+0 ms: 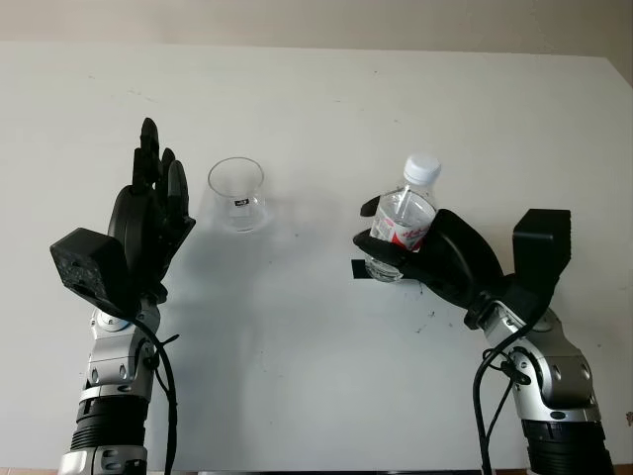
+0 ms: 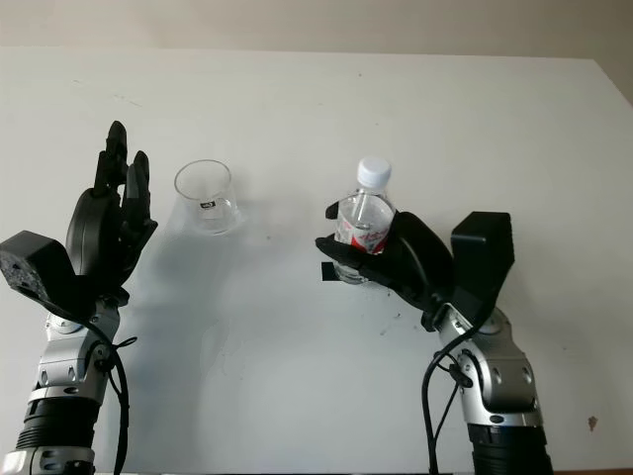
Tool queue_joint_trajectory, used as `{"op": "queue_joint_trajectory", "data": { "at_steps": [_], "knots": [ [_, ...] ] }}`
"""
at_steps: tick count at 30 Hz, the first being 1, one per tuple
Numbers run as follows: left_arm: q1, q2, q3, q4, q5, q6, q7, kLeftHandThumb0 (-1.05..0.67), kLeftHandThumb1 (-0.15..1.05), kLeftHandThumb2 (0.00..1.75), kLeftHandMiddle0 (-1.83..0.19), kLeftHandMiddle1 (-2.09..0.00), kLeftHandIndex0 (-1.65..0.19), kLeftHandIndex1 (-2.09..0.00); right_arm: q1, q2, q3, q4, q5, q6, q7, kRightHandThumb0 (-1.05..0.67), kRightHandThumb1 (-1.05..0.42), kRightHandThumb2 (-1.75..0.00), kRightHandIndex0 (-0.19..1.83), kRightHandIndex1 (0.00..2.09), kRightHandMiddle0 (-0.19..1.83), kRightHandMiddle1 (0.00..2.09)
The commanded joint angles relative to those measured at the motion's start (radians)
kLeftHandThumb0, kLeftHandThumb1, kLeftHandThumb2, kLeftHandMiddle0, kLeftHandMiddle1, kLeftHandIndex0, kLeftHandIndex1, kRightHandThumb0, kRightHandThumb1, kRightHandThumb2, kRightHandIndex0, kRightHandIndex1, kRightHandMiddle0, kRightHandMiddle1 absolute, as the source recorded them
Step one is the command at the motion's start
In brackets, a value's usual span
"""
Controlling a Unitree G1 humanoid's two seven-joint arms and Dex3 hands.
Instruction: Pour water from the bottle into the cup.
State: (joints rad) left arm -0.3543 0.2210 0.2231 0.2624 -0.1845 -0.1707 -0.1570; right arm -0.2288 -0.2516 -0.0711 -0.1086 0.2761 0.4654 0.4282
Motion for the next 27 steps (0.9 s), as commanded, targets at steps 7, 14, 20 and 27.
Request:
{"op": "queue_joint_trajectory", "data": {
  "at_steps": [7,14,20,27],
  "knots": [
    [0.004,0.007,0.005,-0.005,-0.002,-0.008,-0.004,-0.69,1.05,0.70,0.13,-0.05,0.18,-0.05,0.067,-0.047,0.003,0.078,-0.052,-0.163,0.040,-0.72,-0.95,-0.05,-0.19,0.01,-0.19,0.02],
    [0.002,0.007,0.007,-0.003,-0.007,-0.004,-0.006,-0.70,1.05,0.69,0.11,-0.06,0.15,-0.06,0.062,-0.046,0.001,0.175,-0.089,-0.373,0.053,-0.94,-0.97,-0.06,-0.19,0.00,-0.19,0.00],
    [0.000,0.008,0.005,0.002,-0.010,-0.006,-0.014,-0.69,1.05,0.69,0.11,-0.06,0.14,-0.06,0.036,-0.043,0.007,0.215,-0.118,-0.483,0.050,-0.98,-0.98,-0.06,-0.19,0.00,-0.19,0.00],
    [-0.003,0.011,0.003,0.010,-0.005,-0.009,-0.020,-0.70,1.05,0.70,0.12,-0.05,0.15,-0.05,0.023,-0.024,-0.010,0.223,-0.133,-0.591,-0.014,-0.98,-1.00,-0.06,-0.19,0.00,-0.19,0.00]
  ]
}}
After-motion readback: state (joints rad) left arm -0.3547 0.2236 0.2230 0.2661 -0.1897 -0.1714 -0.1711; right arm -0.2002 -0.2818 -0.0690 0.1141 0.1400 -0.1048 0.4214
